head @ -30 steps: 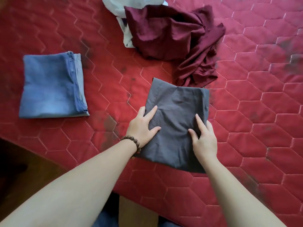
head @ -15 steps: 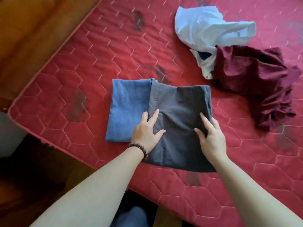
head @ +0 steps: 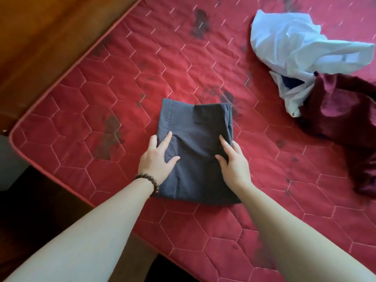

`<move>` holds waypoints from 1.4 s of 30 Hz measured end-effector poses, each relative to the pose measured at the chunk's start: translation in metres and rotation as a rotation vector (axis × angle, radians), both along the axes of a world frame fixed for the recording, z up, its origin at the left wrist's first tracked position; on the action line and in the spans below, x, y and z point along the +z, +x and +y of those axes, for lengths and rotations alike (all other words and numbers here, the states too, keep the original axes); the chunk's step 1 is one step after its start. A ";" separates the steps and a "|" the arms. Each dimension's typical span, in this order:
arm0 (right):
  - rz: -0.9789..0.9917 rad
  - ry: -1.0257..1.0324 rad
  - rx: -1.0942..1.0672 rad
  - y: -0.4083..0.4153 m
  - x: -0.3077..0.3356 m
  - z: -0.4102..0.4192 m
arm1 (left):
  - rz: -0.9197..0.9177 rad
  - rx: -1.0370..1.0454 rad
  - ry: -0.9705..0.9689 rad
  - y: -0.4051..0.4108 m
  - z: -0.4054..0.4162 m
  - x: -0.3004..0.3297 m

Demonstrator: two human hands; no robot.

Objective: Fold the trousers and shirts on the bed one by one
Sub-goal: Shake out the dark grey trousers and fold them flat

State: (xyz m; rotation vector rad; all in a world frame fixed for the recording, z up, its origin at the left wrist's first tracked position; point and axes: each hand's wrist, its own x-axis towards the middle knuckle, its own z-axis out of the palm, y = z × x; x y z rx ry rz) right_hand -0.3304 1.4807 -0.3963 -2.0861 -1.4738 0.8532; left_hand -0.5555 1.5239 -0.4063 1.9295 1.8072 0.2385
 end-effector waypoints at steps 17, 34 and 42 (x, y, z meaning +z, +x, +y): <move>-0.590 0.208 0.147 -0.022 -0.024 0.002 | 0.238 -0.170 0.379 0.005 -0.005 -0.018; -0.637 0.024 0.452 -0.005 -0.073 0.065 | 0.339 -0.270 0.122 0.026 0.043 -0.054; -0.671 0.142 0.428 -0.028 -0.065 0.094 | 0.427 -0.355 0.222 0.049 0.083 -0.047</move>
